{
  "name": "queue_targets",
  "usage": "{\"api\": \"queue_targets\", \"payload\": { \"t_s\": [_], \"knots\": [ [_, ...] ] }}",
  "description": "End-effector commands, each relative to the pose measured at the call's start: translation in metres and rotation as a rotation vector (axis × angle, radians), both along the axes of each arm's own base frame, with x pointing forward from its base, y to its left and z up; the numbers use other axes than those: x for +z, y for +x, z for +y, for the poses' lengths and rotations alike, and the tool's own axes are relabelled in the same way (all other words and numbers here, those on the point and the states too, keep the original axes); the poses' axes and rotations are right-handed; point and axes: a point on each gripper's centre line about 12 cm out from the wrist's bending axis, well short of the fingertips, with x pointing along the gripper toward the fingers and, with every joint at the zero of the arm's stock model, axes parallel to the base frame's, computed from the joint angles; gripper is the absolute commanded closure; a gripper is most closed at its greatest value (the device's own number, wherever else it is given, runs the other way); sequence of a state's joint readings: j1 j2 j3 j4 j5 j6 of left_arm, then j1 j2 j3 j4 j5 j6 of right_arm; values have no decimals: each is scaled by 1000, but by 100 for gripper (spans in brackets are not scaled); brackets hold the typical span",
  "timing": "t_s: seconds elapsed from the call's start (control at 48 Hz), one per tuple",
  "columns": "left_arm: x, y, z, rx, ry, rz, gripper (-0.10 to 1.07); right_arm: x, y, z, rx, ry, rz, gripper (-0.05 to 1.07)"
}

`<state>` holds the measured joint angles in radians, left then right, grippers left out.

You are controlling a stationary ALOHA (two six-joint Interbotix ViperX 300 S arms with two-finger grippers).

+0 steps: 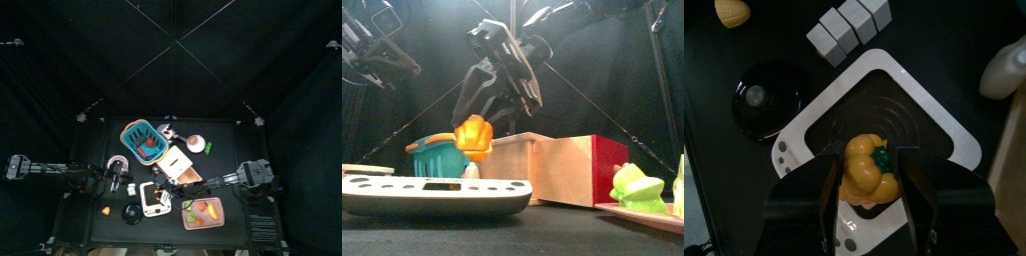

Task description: Place squash on stov

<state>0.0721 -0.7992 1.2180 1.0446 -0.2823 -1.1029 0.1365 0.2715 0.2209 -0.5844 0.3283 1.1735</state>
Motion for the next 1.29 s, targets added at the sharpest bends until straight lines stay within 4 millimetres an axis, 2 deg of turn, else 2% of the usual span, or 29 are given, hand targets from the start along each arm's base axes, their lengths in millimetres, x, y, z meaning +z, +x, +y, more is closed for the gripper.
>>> {"api": "queue_targets", "payload": {
  "t_s": [0.0,0.146,0.312,0.583,0.771,1.021,1.271],
  "knots": [
    [8,3,-2,-12,2,-23,46,23,8,-1,-2,6,-59,37],
    [8,3,-2,-13,-2,-22,46,24,12,-3,-26,20,-54,37],
    [8,3,-3,-15,-2,-22,46,16,15,0,-63,86,-31,37],
    [7,2,-3,-17,-2,-20,46,5,15,-4,-71,75,-5,35],
    [6,2,-3,-17,-2,-19,46,-1,13,-12,-91,66,20,25],
    [7,2,-3,-17,-2,-20,46,1,15,-14,-95,61,18,12],
    [6,2,-4,-19,-3,-19,46,5,13,-16,-110,42,38,11]
  ]
}}
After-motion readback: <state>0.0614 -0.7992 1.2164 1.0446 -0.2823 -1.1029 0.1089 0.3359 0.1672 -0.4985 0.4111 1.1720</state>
